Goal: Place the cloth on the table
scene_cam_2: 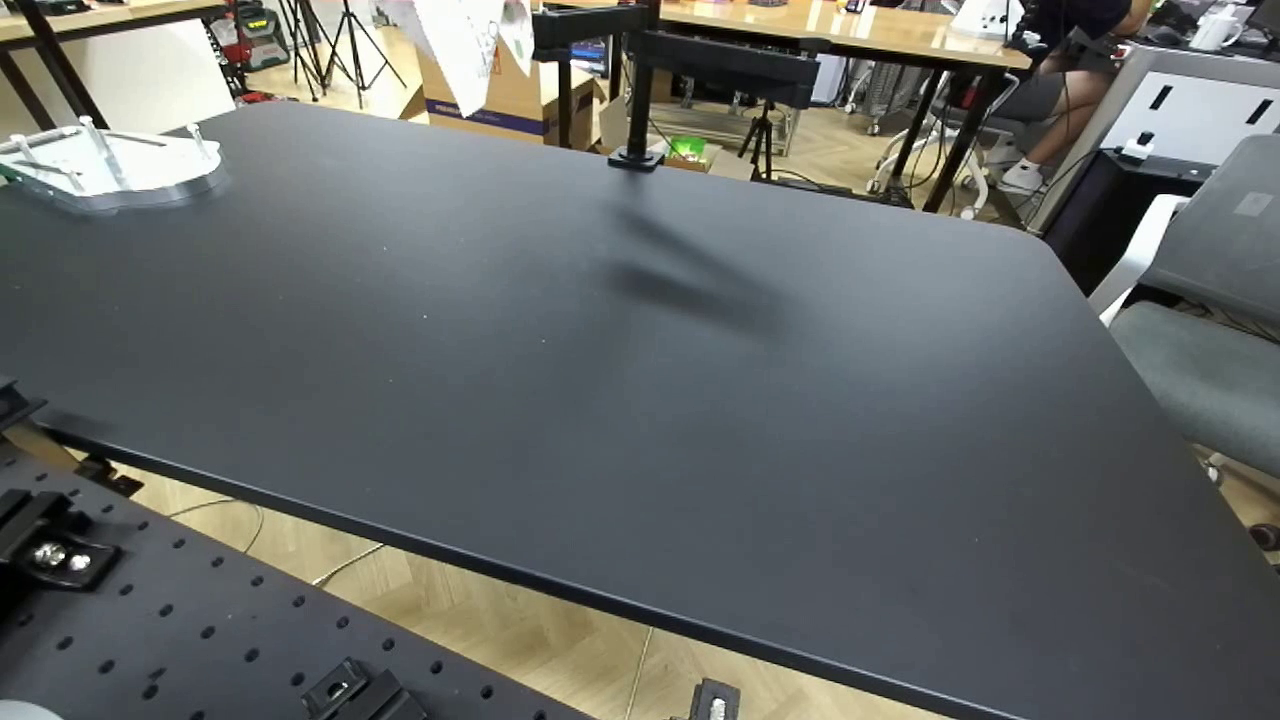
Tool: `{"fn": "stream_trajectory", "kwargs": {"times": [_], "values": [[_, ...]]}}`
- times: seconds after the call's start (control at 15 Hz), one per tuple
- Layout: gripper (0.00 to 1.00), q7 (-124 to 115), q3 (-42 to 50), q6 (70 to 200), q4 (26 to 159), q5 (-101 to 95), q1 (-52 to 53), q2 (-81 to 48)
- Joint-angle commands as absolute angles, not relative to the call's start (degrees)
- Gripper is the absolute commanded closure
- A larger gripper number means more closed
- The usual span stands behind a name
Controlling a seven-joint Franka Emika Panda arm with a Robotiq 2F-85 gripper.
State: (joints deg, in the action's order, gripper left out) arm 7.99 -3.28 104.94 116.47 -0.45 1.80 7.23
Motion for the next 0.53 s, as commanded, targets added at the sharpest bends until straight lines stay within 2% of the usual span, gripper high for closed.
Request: {"fn": "stream_trajectory", "kwargs": {"times": [0.0, 0.47], "values": [[0.99, 8.03, -2.85, 106.49, 124.68, -0.70, 2.36, 14.38], [0.99, 9.38, -1.00, 128.80, 137.13, -0.38, 1.67, 13.42]]}}
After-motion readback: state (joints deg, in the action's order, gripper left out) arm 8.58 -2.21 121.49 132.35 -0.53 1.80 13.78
